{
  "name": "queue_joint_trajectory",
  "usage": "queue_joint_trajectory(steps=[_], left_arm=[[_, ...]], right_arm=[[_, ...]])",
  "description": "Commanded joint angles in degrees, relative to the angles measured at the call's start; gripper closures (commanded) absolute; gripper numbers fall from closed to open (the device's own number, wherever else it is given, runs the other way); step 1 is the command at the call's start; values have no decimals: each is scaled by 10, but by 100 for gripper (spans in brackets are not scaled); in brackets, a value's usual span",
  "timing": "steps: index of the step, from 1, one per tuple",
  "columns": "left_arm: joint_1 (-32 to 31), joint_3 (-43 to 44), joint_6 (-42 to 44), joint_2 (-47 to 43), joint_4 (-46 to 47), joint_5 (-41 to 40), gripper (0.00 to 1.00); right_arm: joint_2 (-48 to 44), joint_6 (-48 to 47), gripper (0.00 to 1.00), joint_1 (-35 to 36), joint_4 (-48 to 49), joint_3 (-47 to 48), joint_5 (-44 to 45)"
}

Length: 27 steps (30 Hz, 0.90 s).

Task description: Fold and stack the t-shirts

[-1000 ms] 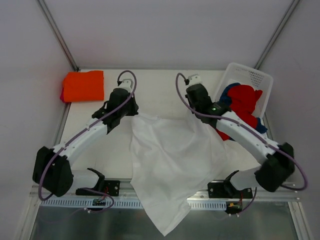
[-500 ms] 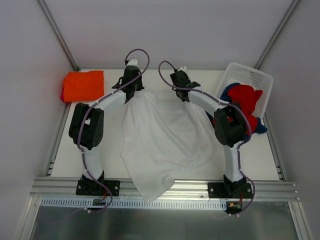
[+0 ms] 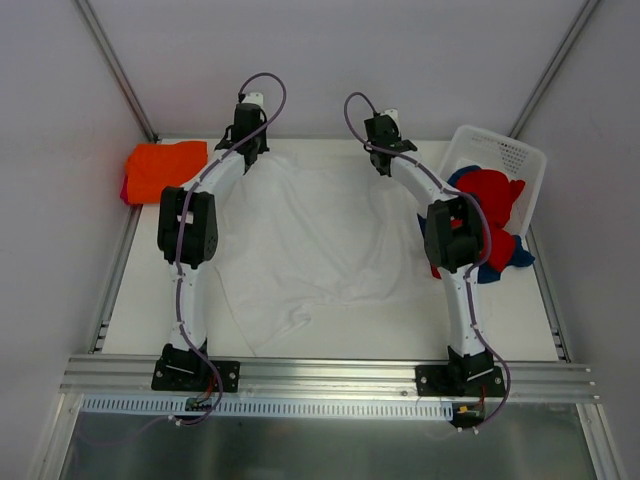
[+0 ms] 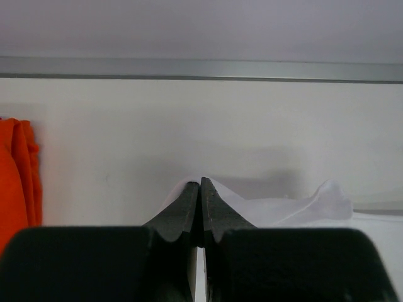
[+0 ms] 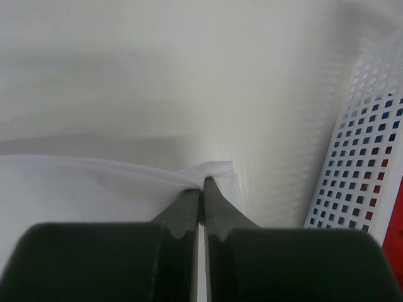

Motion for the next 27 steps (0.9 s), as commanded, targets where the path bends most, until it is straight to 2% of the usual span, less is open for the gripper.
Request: queue_joint_trajectory(steps=[1, 13, 14, 15, 16, 17, 18, 19, 20, 23, 26, 27], left_arm=[[13, 68, 35, 29, -28, 5, 100], [34, 170, 44, 120, -29, 2, 99], [35, 182, 44, 138, -30, -1, 95], [35, 205, 57, 147, -30, -6, 76], [37, 215, 61, 154, -28, -18, 61], [37, 226, 65, 170, -25, -30, 42], [38, 246, 75, 178, -19, -39, 13], [40, 258, 80, 185, -11, -44, 2], [40, 273, 85, 199, -9, -69, 1], [46, 312, 93, 193, -6, -105, 1], [45, 294, 89, 128, -6, -136, 1], [43, 257, 80, 100, -6, -161, 1]], right_arm=[[13, -6, 99, -16, -13, 45, -7], [62, 21, 99, -35, -23, 76, -1], [65, 21, 99, -36, -23, 83, 3], [66, 22, 99, -36, -22, 85, 6], [68, 25, 91, -39, -23, 87, 16], [68, 30, 60, -41, -24, 89, 25], [68, 39, 38, -44, -23, 91, 34], [71, 41, 16, -46, -23, 94, 52], [75, 41, 1, -49, -23, 110, 60], [88, 43, 0, -64, -23, 139, 85], [59, 48, 0, -74, -22, 136, 115], [28, 50, 1, -77, -23, 123, 121]])
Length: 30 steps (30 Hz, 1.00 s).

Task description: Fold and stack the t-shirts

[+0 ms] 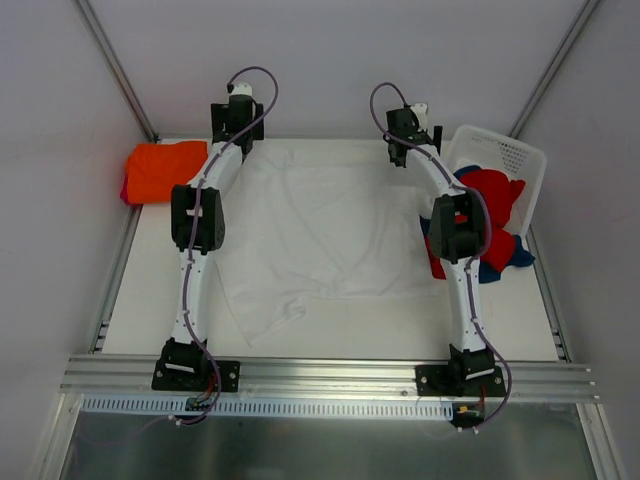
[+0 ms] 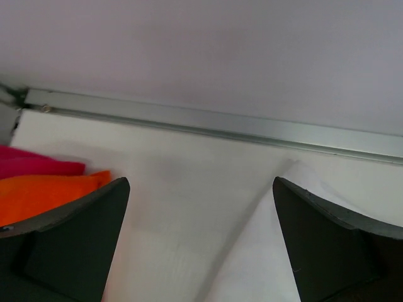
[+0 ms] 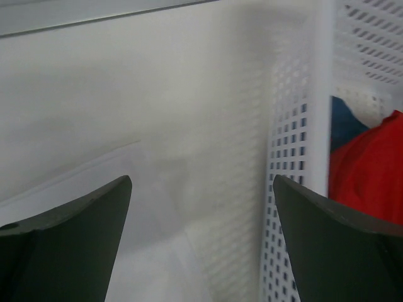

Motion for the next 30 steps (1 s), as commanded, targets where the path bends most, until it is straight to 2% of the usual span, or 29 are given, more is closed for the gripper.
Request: queue_joint_trajectory(steps=[1, 2, 3, 4, 5, 10, 11, 12, 15, 17, 18, 20, 24, 27, 30], left_arm=[[2, -37, -2, -131, 23, -82, 1], [0, -67, -10, -196, 24, -88, 1], [-9, -164, -28, -265, 22, -109, 1], [-15, -200, -52, -303, 20, -115, 1], [-20, -272, -81, -373, 13, -118, 1], [-93, -483, -190, -586, -40, -120, 1], [-109, -544, -205, -609, -44, -115, 1], [-145, -570, -211, -629, -53, -113, 1], [-188, -647, -260, -690, -88, -105, 1], [-196, -691, -336, -732, -149, -42, 3], [-196, -711, -351, -747, -157, -10, 8], [-213, -785, -391, -804, -167, 34, 10], [-263, -888, -437, -909, -185, 30, 11], [-274, -931, -457, -932, -202, 19, 11], [-275, -945, -466, -938, -206, 15, 11]], right_arm=[[-75, 19, 1, -16, -1, 2, 68], [-95, 19, 1, -15, -1, -10, 70], [-138, 20, 1, -9, -1, -38, 71], [-187, 20, 1, -6, -2, -75, 70], [-214, 21, 1, -1, -1, -98, 68], [-401, 24, 0, 57, 0, -281, 27], [-424, 24, 0, 69, -11, -304, 18], [-446, 23, 1, 96, -15, -329, 0], [-529, 44, 0, 145, -29, -440, -8], [-569, 68, 1, 157, -30, -529, -25], [-608, 102, 1, 160, -31, -557, -60], [-650, 125, 1, 171, -24, -644, -97], [-749, 178, 1, 202, -7, -757, -168], [-740, 183, 1, 194, 50, -799, -226], [-695, 163, 0, 162, 85, -765, -273]])
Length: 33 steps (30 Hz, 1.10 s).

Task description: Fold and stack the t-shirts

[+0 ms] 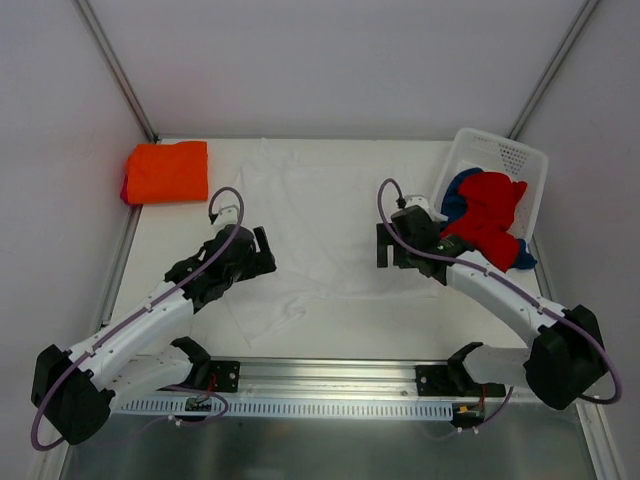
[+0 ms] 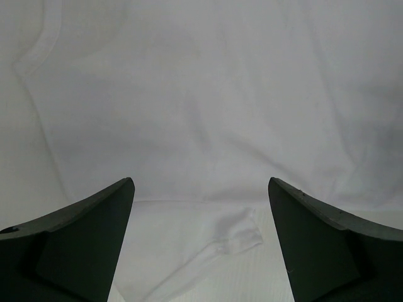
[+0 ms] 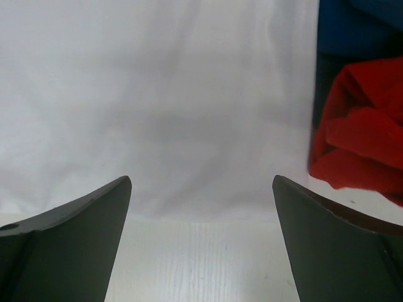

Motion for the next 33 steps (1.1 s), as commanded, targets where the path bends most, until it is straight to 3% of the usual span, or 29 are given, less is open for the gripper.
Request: queue_joint_trajectory(steps=[1, 4, 10, 15, 22, 29, 33], left_arm=[[-1, -7, -42, -8, -5, 3, 12], [-4, 0, -36, -10, -7, 2, 12], [-4, -5, -31, -27, -16, -6, 12], [-4, -9, -21, -39, -28, -15, 12], [-5, 18, -4, -4, -32, -23, 12], [-4, 42, -1, 52, -30, -20, 12], [-5, 48, 5, 51, -30, -23, 12]], right_arm=[[43, 9, 1, -41, 91, 51, -93], [123, 2, 2, -88, 108, 121, -124], [269, -17, 5, -154, 114, 248, -96], [335, 4, 4, -231, 112, 276, -111], [278, 38, 2, -312, 78, 201, -27], [172, 84, 1, -319, 14, 142, 106], [138, 71, 1, -310, 0, 154, 69]])
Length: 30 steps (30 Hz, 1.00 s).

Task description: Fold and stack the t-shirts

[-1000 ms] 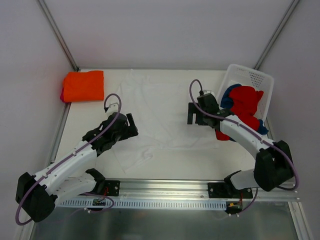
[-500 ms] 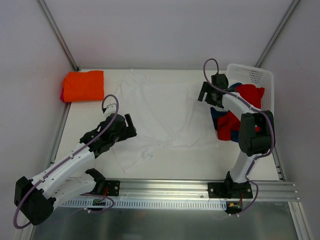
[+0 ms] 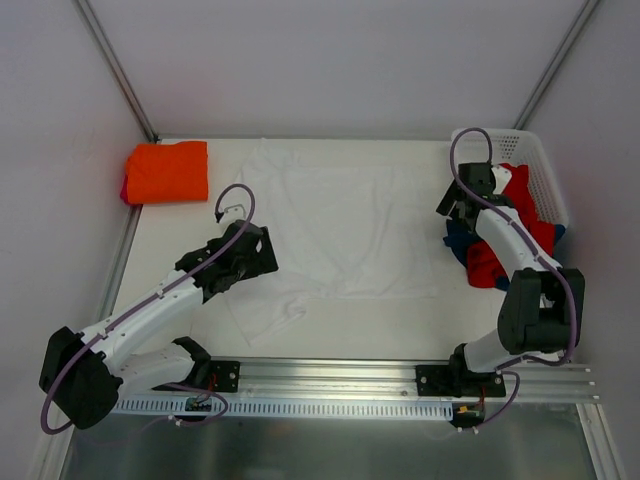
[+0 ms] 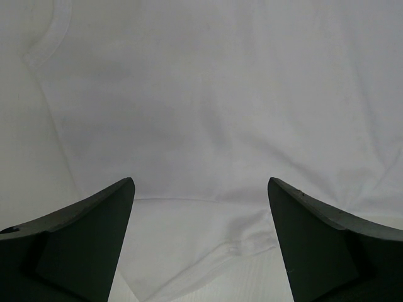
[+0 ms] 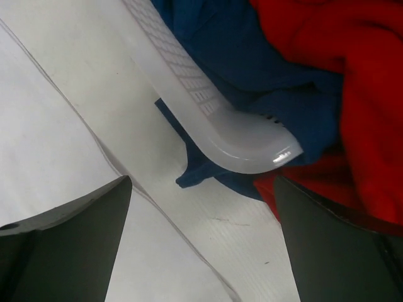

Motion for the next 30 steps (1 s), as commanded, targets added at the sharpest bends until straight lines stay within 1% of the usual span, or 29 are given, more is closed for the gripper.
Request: queue_joint_trajectory(steps=[1, 3, 5, 6, 8, 9, 10, 11, 12, 16, 17, 18, 19, 21, 22, 23, 25, 28, 29, 30], left_arm=[[-4, 23, 17, -8, -3, -15, 12], [-5, 22, 24, -30, -4, -19, 12], [-4, 17, 26, -62, -9, -15, 12], [-5, 14, 24, -74, -11, -6, 12], [-5, 1, 5, -102, -22, 5, 13], [-5, -4, -5, -108, -39, 10, 14], [-5, -8, -14, -111, -53, 23, 15], [-4, -15, -36, -110, -67, 31, 19], [-6, -21, -49, -108, -93, 38, 21], [-21, -77, -113, -124, -131, 82, 24], [-25, -84, -126, -129, -141, 83, 25], [-31, -89, -142, -136, -156, 81, 26], [-42, -96, -171, -137, -195, 78, 26], [-57, -96, -207, -128, -244, 47, 27], [-73, -96, -238, -122, -288, 34, 26], [-86, -97, -257, -118, -306, 10, 26], [-127, -103, -309, -111, -319, -5, 23], [-142, -122, -362, -103, -318, -3, 22], [-158, -125, -376, -102, -318, -2, 22], [-167, -133, -408, -104, -317, -2, 22]], right_arm=[[-50, 3, 1, 6, -29, 15, 18], [-72, -4, 0, 40, -35, 24, 14], [-104, -14, 1, 70, -52, 34, 31], [-114, -15, 1, 105, -61, 44, 44], [-144, -7, 1, 137, -92, 44, 48], [-156, 0, 0, 171, -100, 38, 48], [-170, 10, 1, 186, -113, 16, 44], [-201, 32, 1, 203, -116, -2, 44], [-218, 46, 1, 233, -121, -20, 52], [-311, 113, 1, 286, -175, -118, 62], [-320, 131, 1, 307, -184, -128, 69], [-328, 142, 1, 316, -195, -138, 73], [-335, 149, 1, 325, -215, -145, 76], [-346, 172, 1, 345, -238, -162, 91], [-349, 178, 1, 349, -252, -166, 92], [-351, 181, 1, 355, -254, -179, 93], [-363, 192, 1, 357, -251, -194, 93], [-364, 194, 1, 358, -243, -205, 91], [-362, 194, 0, 358, -244, -204, 93], [-357, 191, 0, 357, -246, -205, 95]])
